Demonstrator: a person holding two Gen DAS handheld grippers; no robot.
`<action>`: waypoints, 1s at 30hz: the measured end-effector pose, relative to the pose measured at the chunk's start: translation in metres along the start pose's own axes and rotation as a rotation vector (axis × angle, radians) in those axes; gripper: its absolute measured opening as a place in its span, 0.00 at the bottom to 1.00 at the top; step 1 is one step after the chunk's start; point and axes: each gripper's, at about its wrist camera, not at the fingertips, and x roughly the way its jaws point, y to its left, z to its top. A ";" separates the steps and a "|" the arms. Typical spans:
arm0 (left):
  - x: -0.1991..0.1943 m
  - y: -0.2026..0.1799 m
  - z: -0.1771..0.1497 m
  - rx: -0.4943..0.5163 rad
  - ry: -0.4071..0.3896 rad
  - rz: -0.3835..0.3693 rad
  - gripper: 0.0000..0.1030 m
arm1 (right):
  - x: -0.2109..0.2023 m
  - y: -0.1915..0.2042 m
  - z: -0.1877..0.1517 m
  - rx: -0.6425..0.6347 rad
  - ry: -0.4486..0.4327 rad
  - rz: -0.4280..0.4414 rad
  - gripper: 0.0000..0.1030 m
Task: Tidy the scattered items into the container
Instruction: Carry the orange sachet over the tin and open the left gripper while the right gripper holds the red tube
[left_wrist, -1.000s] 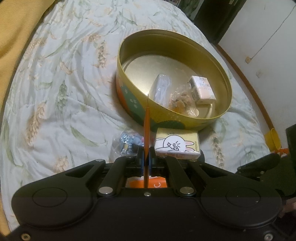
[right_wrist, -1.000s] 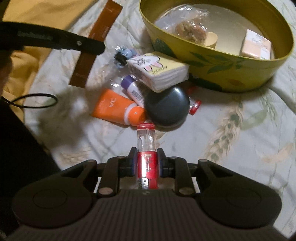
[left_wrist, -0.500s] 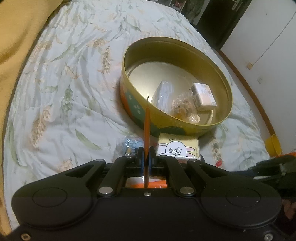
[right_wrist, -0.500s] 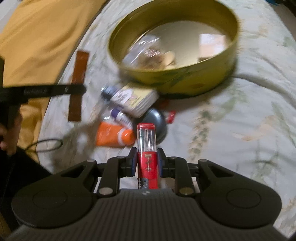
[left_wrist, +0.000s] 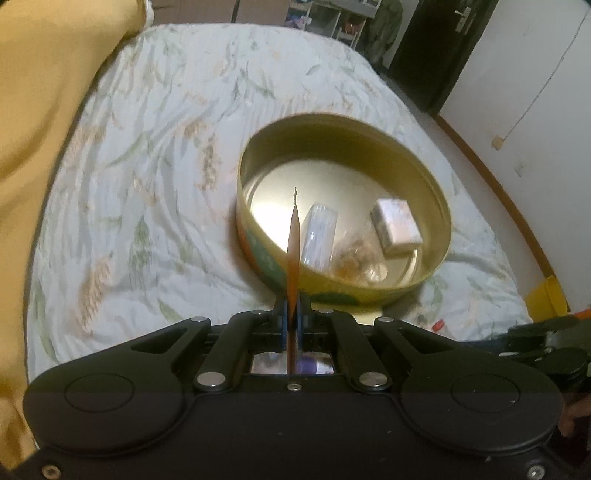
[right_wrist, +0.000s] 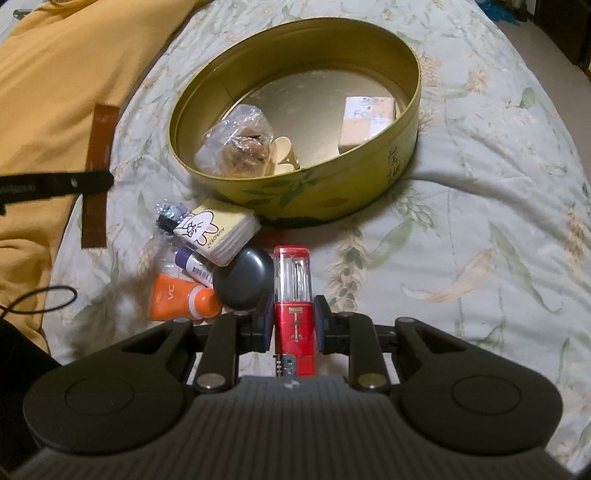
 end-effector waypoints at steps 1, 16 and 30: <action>-0.001 -0.003 0.003 0.006 -0.004 0.000 0.03 | -0.001 0.000 0.000 0.002 -0.001 0.001 0.24; 0.009 -0.043 0.051 0.088 -0.023 -0.014 0.04 | -0.008 -0.011 0.003 0.040 -0.036 0.029 0.24; 0.057 -0.073 0.093 0.134 0.000 0.021 0.05 | -0.005 -0.019 0.004 0.060 -0.041 0.064 0.24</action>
